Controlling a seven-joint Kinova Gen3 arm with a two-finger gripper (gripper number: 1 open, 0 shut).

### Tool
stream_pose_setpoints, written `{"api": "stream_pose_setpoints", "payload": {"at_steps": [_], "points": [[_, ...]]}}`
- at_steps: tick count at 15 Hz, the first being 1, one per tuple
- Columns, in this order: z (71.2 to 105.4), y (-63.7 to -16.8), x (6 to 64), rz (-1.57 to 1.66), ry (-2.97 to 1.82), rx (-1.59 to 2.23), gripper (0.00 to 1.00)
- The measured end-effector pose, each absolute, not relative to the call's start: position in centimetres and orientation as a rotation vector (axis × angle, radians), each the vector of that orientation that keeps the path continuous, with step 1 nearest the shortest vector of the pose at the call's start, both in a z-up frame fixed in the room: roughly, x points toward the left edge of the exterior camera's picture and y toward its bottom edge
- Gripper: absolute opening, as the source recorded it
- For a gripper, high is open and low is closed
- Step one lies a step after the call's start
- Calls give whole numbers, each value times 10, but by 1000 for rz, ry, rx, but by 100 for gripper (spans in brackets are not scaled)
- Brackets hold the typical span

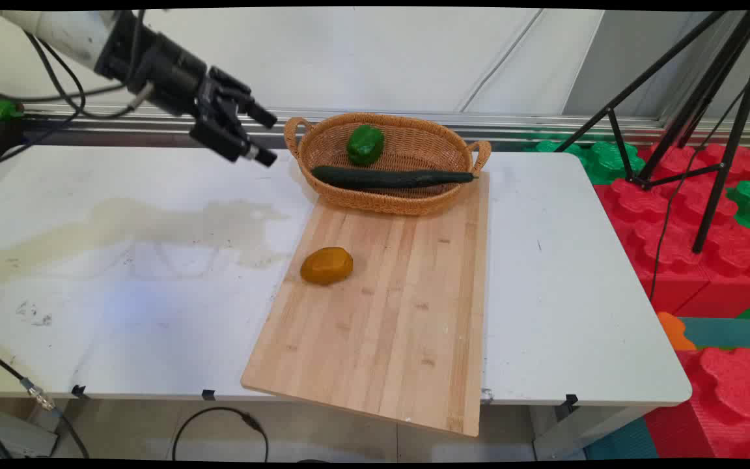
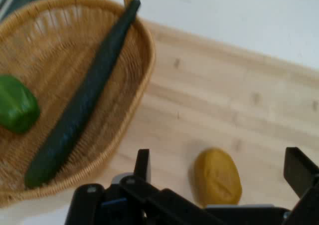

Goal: Pick up the potato from the cutting board

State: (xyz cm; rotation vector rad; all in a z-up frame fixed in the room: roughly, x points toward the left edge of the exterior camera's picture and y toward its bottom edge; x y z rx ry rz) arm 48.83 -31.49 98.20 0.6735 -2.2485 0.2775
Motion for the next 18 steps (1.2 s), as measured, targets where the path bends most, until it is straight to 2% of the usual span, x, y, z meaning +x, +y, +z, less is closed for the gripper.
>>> {"api": "stream_pose_setpoints", "payload": {"at_steps": [6,18], "points": [[935,-310,474,228,-2353,675,100],[864,-319,429,196,-2452,667,100]]}}
